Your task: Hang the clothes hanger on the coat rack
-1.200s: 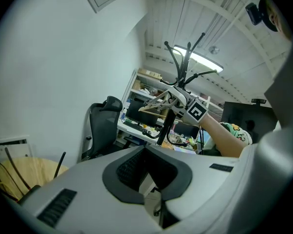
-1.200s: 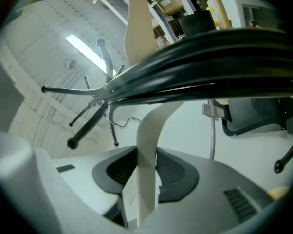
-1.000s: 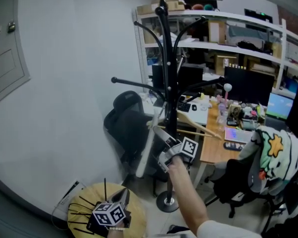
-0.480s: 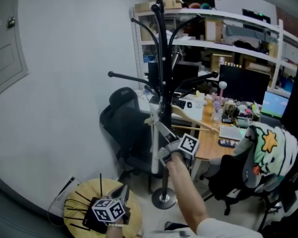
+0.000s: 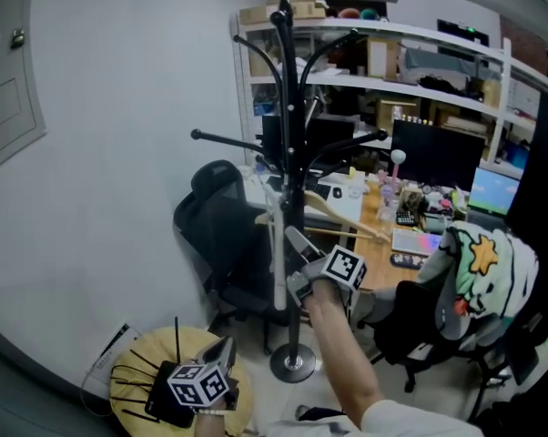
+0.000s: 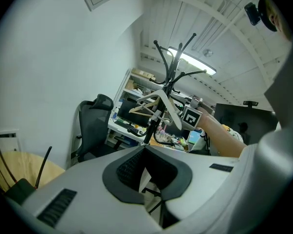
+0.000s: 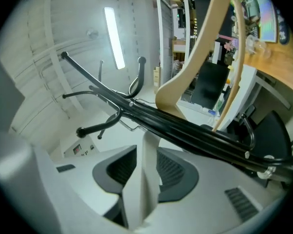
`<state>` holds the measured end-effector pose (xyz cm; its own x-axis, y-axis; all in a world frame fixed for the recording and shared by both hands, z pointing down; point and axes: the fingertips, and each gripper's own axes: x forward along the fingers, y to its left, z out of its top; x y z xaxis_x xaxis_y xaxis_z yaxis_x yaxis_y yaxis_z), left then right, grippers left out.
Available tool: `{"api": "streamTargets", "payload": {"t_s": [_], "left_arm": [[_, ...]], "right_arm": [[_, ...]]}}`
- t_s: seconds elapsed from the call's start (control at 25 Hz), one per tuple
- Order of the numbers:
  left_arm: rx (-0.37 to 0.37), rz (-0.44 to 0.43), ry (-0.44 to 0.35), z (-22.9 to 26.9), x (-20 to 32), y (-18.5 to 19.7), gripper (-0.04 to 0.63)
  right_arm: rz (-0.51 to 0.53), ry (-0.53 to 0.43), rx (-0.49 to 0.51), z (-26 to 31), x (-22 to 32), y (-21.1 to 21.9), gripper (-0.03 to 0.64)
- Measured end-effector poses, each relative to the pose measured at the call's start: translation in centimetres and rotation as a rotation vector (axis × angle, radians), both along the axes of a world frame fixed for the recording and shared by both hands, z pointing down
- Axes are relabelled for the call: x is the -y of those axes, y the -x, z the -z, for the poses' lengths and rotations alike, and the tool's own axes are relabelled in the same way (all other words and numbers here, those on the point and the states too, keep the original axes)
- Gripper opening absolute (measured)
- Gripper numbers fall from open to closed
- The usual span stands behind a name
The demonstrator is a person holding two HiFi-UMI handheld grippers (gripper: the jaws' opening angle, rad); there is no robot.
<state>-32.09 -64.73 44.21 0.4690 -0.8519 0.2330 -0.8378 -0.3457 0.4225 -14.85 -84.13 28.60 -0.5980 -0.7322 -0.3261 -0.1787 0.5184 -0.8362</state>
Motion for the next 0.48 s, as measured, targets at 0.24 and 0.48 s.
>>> {"api": "streamTargets", "payload": {"t_s": [0.24,0.48], "left_arm": [[-0.019,-0.028,-0.031,1.4,-0.4,-1.5,-0.002],[-0.036,-0.015,-0.081,3.3,-0.6,-2.4,-0.002]], "right_arm": [[-0.048,-0.046,-0.109,0.8,-3.1,-1.9,0.133],[-0.120,-0.137,-0.371,0.1,-8.7,-3.6,0.010]]}}
